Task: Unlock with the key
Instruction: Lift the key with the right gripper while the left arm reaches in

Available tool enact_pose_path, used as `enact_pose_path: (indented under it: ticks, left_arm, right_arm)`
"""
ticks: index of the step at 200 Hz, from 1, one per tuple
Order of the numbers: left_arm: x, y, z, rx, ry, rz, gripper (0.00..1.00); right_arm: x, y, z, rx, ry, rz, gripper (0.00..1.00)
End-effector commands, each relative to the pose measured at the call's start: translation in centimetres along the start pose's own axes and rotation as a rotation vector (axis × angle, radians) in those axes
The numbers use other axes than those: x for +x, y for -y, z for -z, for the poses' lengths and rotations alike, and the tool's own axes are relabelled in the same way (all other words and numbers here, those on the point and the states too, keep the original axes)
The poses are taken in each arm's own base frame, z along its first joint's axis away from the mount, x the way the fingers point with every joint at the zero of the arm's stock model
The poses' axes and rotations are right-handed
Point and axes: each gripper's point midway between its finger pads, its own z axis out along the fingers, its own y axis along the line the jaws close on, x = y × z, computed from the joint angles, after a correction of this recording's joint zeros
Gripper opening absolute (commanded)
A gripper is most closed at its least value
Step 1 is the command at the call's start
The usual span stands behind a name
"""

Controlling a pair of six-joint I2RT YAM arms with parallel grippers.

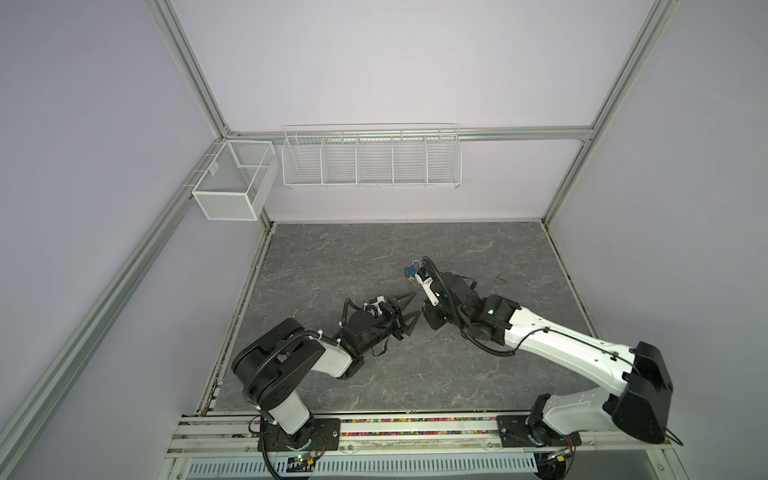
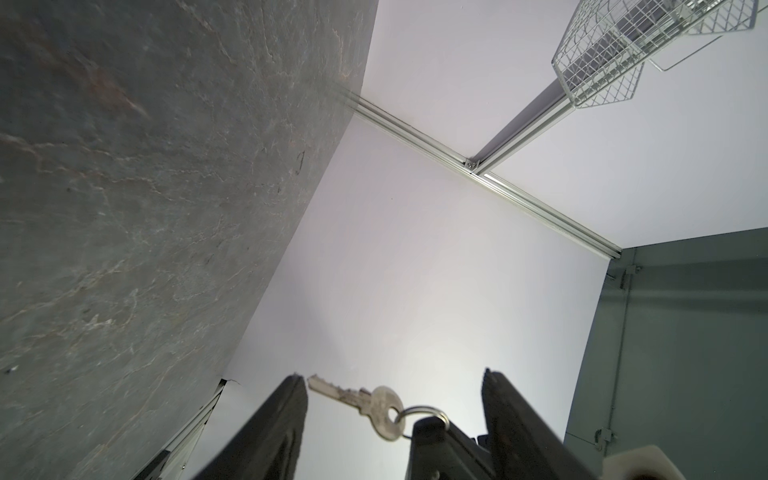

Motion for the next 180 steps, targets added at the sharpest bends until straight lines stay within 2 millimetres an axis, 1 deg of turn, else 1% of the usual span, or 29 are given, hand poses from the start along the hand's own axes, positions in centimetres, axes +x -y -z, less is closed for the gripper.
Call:
enact_pose_path:
  ticks: [1, 17, 44, 72, 111, 133, 161, 180]
  left_arm:
    - [1.2, 1.6, -0.5, 0.092, -0.04, 0.024, 0.67]
    - [1.4, 1.4, -0.8, 0.089, -0.041, 0.029, 0.68]
    - [1.3, 1.6, -0.7, 0.102, -0.028, 0.032, 0.67]
    - [1.5, 1.4, -1.0, 0.098, -0.033, 0.054, 0.68]
    - [2.5, 2.1, -1.7, 0.111, -0.067, 0.063, 0.66]
    - [2.9, 2.1, -2.0, 0.111, -0.079, 0.068, 0.64]
    - [3.2, 2.0, -2.3, 0.109, -0.088, 0.07, 0.62]
    - [3.0, 2.0, -2.3, 0.112, -0.082, 0.074, 0.59]
  right_arm:
    - [-0.3, 0.3, 1.1, -0.001, 0.041, 0.005, 0.07]
    - [-0.2, 0.4, 1.4, -0.007, 0.059, -0.006, 0.07]
    - [-0.4, 0.3, 2.1, -0.024, 0.08, -0.02, 0.07]
    - [-0.6, 0.2, 2.6, -0.033, 0.101, -0.034, 0.07]
    - [-0.6, 0.1, 2.5, -0.033, 0.115, -0.049, 0.07]
    - [-0.9, -0.1, 2.3, -0.037, 0.115, -0.046, 0.07]
    - [-1.2, -0.2, 2.2, -0.037, 0.119, -0.04, 0.07]
    - [-1.4, -0.2, 2.2, -0.035, 0.123, -0.036, 0.07]
